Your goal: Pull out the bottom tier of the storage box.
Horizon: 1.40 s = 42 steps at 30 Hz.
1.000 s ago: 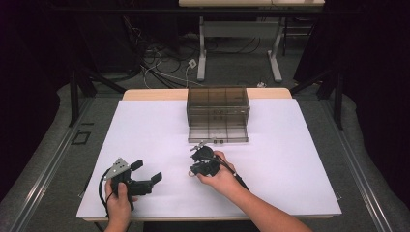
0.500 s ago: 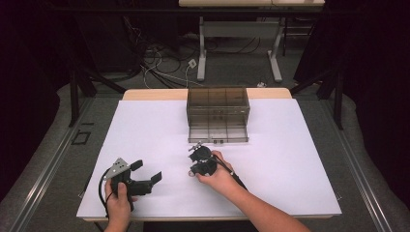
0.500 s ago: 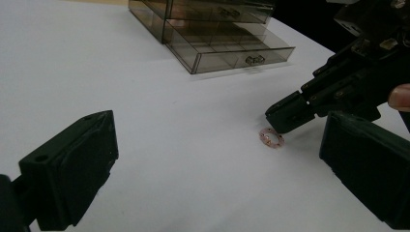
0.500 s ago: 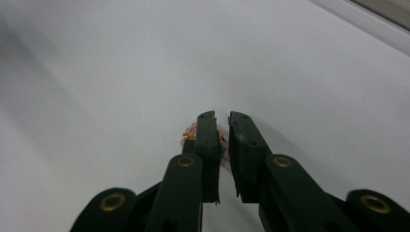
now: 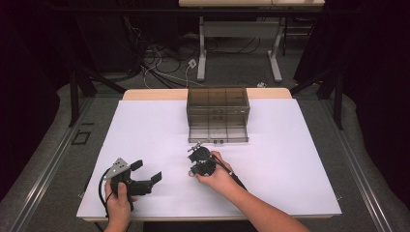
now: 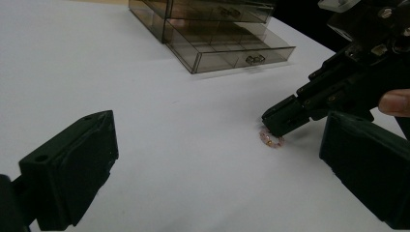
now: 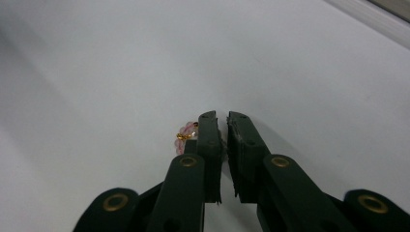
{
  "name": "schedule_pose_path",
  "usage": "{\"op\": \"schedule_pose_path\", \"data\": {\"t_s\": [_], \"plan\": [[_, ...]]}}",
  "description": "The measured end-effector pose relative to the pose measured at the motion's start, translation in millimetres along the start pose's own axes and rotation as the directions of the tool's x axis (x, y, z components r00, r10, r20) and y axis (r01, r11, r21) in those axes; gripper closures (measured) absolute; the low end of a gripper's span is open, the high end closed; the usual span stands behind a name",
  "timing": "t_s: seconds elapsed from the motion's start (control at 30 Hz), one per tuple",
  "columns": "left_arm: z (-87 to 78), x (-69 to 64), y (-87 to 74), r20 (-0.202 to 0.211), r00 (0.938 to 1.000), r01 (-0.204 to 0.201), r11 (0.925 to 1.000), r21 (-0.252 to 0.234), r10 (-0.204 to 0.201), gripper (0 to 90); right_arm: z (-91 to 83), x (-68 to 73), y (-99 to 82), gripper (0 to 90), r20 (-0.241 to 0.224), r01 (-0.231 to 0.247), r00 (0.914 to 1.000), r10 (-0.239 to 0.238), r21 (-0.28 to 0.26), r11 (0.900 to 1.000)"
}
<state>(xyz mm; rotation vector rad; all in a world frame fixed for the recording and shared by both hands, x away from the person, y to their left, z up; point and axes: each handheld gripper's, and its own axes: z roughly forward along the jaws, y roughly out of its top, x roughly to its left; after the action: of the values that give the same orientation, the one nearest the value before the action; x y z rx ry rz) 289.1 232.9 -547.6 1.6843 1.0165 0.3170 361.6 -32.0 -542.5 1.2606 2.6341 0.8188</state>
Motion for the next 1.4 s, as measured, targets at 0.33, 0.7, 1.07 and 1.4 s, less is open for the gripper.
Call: {"op": "schedule_pose_path", "data": {"t_s": [0.33, 0.7, 1.07, 1.4], "plan": [[0.6, -0.2, -0.2, 0.000, 1.0000, 0.003, 1.0000, 0.000, -0.003, 0.4, 0.2, 0.5, -0.3, 86.6, 0.014, 0.006, 0.9999, -0.006, 0.001, 1.0000], [0.4, 0.1, -0.2, -0.001, 1.0000, 0.002, 1.0000, 0.002, -0.002, 0.4, -0.1, 1.4, -0.4, 86.8, 0.016, 0.005, 0.9999, -0.005, 0.002, 1.0000], [0.1, 0.4, -0.2, 0.000, 1.0000, 0.001, 1.0000, 0.007, -0.001, 0.4, -2.1, 0.9, 0.1, 86.9, -0.007, -0.005, 1.0000, 0.005, -0.011, 0.9999], [-0.4, 0.8, -0.3, -0.002, 1.0000, 0.003, 1.0000, 0.008, -0.003, 0.4, -8.3, 0.1, 0.6, 86.9, -0.020, -0.009, 0.9998, 0.008, -0.030, 0.9995]]}}
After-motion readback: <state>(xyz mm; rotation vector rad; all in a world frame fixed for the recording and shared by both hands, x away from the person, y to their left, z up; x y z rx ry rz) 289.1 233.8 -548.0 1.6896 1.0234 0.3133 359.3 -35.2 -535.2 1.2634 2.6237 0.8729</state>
